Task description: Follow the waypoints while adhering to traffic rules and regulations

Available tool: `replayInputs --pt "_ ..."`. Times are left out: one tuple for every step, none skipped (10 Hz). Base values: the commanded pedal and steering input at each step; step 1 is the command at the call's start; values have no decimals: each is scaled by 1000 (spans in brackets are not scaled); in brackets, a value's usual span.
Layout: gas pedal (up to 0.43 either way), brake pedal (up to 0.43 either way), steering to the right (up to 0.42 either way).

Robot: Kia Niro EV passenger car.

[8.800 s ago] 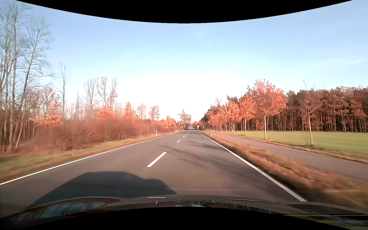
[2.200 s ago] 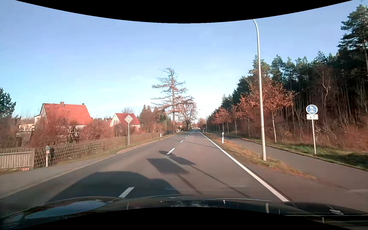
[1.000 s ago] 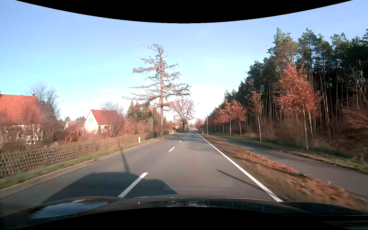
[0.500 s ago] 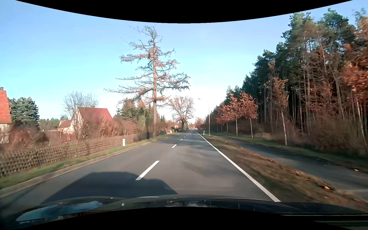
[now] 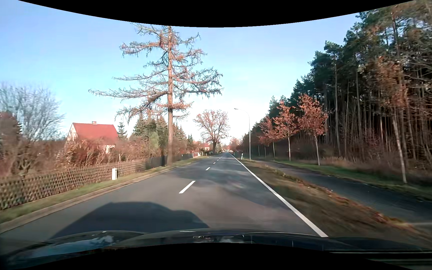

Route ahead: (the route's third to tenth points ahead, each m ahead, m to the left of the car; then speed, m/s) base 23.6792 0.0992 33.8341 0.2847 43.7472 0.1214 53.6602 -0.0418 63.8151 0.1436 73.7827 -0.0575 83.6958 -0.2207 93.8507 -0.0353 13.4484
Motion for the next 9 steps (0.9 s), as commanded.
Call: replayInputs --pt "98 0 -5" --pt "98 0 -4" --pt "98 0 -3" --pt "98 0 -3" --pt "98 0 -4" --pt "98 0 -3" --pt "98 0 -3" --pt "87 0 -1" --pt "87 0 0"
